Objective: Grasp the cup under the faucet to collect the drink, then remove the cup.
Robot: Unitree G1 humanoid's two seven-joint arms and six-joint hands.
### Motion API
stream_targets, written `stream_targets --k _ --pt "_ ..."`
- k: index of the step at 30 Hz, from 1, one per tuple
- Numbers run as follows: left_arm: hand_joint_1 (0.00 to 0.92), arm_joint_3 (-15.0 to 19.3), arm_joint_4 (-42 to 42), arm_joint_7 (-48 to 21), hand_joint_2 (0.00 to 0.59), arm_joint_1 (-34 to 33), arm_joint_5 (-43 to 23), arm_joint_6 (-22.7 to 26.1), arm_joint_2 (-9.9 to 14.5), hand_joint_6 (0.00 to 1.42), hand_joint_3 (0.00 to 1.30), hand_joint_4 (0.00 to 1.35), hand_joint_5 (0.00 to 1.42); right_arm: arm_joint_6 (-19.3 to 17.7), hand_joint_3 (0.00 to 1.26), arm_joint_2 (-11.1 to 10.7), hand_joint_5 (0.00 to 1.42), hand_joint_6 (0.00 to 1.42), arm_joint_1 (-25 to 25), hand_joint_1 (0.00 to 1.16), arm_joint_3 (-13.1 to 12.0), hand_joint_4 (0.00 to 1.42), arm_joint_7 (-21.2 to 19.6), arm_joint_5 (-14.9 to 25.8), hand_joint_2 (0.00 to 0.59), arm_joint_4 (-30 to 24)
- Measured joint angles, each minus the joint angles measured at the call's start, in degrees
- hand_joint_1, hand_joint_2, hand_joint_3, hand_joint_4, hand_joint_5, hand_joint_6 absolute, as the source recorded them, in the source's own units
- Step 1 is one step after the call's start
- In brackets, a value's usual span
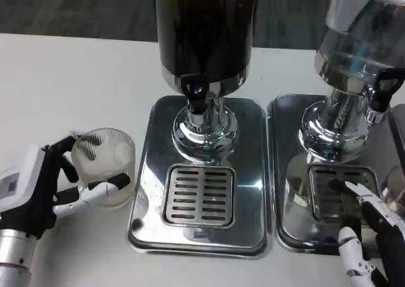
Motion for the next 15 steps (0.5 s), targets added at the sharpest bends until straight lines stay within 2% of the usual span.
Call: stream_targets --k 15 --pt "0.327 3.07 -0.8 0.12 0.108 2.55 -0.24 -1.47 3.0 1.25 0.59 0.64 0.89 -0.39 0.24 0.03 0.16 0.11 -0.97 0.1 0.61 0.16 0.33 0.29 0.566 1.48"
